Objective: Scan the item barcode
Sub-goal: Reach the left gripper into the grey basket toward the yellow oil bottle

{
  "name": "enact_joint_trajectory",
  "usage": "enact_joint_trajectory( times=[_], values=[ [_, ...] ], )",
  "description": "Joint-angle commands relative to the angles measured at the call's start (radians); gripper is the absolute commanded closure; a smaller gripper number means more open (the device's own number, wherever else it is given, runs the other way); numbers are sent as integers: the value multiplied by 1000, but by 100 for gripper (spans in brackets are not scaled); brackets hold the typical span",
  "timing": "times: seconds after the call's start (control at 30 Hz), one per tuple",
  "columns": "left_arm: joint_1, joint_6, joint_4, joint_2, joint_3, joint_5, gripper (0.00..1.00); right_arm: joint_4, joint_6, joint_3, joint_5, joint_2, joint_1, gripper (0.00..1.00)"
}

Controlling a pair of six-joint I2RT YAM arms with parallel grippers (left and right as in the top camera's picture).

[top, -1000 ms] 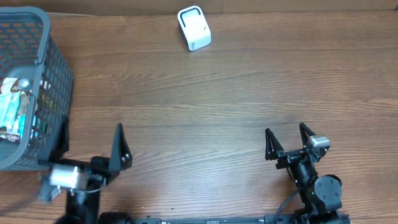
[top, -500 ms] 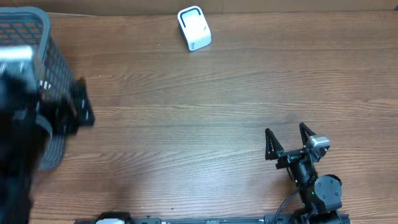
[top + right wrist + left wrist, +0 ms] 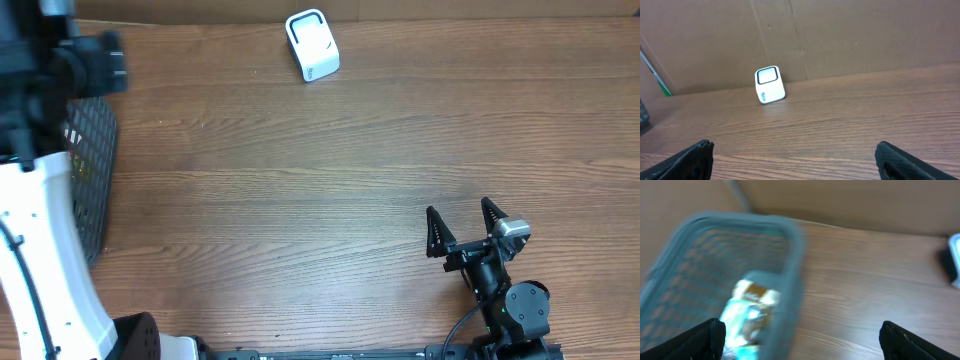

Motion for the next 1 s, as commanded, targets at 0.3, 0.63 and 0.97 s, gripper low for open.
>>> enact_joint_trajectory(
  times=[0.3, 0.63, 0.97],
  values=[
    [464, 121, 22, 108, 16, 272, 0, 6, 3, -10, 8, -5, -2, 0],
    [504, 204, 7, 380, 15, 380, 0, 6, 3, -10, 8, -5, -2, 0],
    [486, 263, -18, 507, 10, 466, 0, 5, 3, -10, 8, -5, -2, 0]
  ],
)
